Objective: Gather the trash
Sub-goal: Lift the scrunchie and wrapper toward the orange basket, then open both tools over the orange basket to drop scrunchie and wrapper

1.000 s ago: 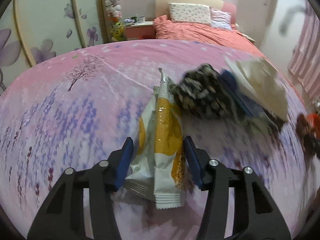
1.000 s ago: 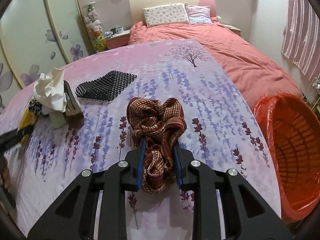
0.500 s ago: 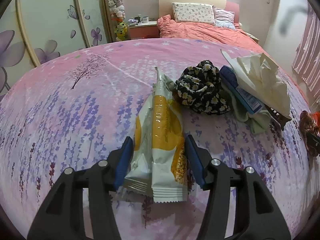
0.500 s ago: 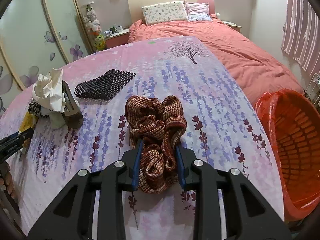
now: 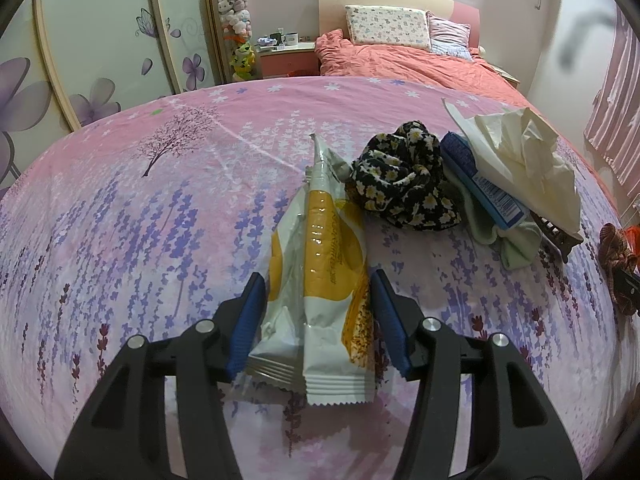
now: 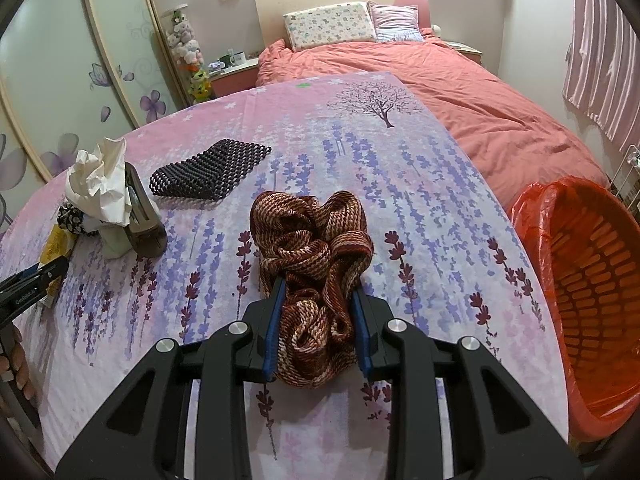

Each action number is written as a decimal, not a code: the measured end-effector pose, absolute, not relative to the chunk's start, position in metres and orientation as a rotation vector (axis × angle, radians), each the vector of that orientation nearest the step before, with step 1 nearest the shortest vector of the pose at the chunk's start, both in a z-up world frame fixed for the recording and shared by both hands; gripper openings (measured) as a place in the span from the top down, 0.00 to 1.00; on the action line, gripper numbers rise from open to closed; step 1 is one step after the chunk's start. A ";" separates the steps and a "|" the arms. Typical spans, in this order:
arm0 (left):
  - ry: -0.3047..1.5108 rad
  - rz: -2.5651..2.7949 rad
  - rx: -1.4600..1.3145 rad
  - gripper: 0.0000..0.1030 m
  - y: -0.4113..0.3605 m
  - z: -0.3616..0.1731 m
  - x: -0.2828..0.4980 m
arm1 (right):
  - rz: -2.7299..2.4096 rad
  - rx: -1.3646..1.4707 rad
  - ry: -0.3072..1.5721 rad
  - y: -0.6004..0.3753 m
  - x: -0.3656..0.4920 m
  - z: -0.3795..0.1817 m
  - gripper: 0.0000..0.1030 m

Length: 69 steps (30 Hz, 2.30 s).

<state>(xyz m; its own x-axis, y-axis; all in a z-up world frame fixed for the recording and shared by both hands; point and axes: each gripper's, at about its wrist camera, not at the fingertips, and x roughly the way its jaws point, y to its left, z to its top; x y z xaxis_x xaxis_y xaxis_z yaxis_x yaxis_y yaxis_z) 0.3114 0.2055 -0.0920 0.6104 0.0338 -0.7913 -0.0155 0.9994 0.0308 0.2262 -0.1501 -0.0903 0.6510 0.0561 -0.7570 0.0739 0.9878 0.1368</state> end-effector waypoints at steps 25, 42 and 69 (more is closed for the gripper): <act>0.821 -0.078 -0.007 0.83 0.205 -0.061 0.258 | 0.017 0.160 0.800 -0.153 0.185 -0.075 0.80; 0.707 -0.450 0.054 0.83 -0.003 0.021 0.197 | -0.137 0.233 0.624 -0.267 0.119 -0.008 0.80; 0.842 -0.704 0.182 0.48 -0.239 -0.051 0.232 | -0.268 0.464 0.623 -0.400 0.127 -0.065 0.46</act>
<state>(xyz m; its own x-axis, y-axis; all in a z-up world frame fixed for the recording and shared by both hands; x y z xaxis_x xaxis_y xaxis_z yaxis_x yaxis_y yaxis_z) 0.2324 -0.2393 -0.0512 0.4574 -0.4982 -0.7366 0.6361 0.7621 -0.1205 0.1268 -0.4003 -0.0650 0.7825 -0.1019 -0.6143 0.3751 0.8646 0.3344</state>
